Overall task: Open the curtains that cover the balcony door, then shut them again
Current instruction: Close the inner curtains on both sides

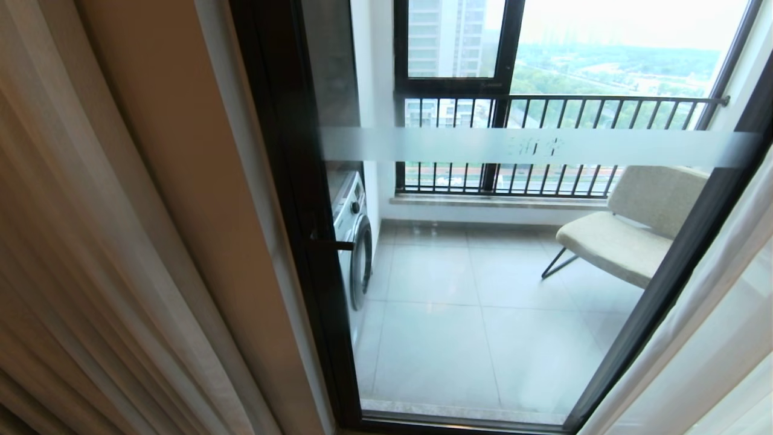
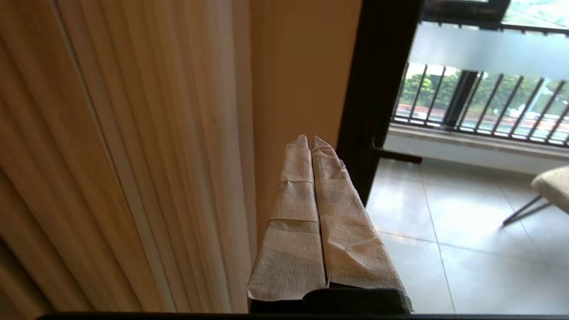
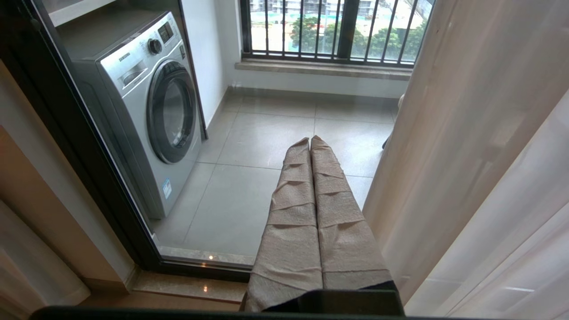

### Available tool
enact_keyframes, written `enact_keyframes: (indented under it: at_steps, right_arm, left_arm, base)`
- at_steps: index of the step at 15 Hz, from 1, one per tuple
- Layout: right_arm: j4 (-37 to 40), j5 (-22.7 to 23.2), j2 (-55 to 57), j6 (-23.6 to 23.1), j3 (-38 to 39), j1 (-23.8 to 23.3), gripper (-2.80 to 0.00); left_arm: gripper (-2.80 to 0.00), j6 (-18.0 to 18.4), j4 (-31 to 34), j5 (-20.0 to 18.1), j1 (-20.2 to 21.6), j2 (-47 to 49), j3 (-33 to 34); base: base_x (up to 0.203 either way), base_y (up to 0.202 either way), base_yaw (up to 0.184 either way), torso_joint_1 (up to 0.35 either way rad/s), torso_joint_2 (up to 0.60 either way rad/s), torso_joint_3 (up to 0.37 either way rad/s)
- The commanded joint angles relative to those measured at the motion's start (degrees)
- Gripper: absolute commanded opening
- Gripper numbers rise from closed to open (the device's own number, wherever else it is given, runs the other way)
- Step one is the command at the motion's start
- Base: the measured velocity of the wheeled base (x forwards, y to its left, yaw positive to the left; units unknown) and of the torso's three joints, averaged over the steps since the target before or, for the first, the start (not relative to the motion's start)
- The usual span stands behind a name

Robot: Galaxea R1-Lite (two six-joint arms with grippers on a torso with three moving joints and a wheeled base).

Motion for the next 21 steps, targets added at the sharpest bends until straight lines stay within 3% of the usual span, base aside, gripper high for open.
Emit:
enact_keyframes:
  at_steps: [1, 3, 5, 8, 9, 10, 15, 21]
  right_arm:
    - [-0.03, 0.07, -0.02, -0.05, 0.0, 0.06, -2.8]
    - [-0.04, 0.08, -0.02, -0.05, 0.0, 0.06, -2.8]
    - [0.04, 0.01, -0.02, -0.05, 0.0, 0.06, -2.8]
    - [0.04, 0.0, -0.02, -0.05, 0.0, 0.06, -2.8]
    - [0.04, 0.09, -0.02, -0.05, 0.0, 0.06, -2.8]
    - [0.04, 0.06, -0.02, -0.05, 0.0, 0.06, -2.8]
    - [0.04, 0.0, -0.02, -0.05, 0.0, 0.06, -2.8]
    - [0.04, 0.09, -0.02, -0.05, 0.0, 0.06, -2.8]
  left_arm:
    - [-2.8, -1.74, -2.58, 5.29, 0.16, 15.48, -7.07]
    - [-2.8, -3.19, -7.4, 12.17, 1.95, 24.28, -10.88]
    - [-2.8, -3.93, -13.82, 15.52, 9.25, 32.81, -14.22]
    - [-2.8, -4.39, -21.97, 14.71, 20.88, 43.99, -19.64]
    - [-2.8, -4.5, -23.34, 13.5, 22.97, 46.47, -21.23]
    - [0.0, -4.61, -24.23, 12.48, 24.41, 48.48, -22.48]
    - [0.0, -4.68, -24.92, 10.83, 25.19, 53.07, -23.83]
    - [0.0, -6.69, -24.92, 0.34, 25.14, 55.3, -25.74]
  base:
    - [0.0, 0.0, 0.0, 0.0, 0.0, 0.0]
    - [0.0, 0.0, 0.0, 0.0, 0.0, 0.0]
    - [0.0, 0.0, 0.0, 0.0, 0.0, 0.0]
    - [0.0, 0.0, 0.0, 0.0, 0.0, 0.0]
    - [0.0, 0.0, 0.0, 0.0, 0.0, 0.0]
    - [0.0, 0.0, 0.0, 0.0, 0.0, 0.0]
    - [0.0, 0.0, 0.0, 0.0, 0.0, 0.0]
    - [0.0, 0.0, 0.0, 0.0, 0.0, 0.0]
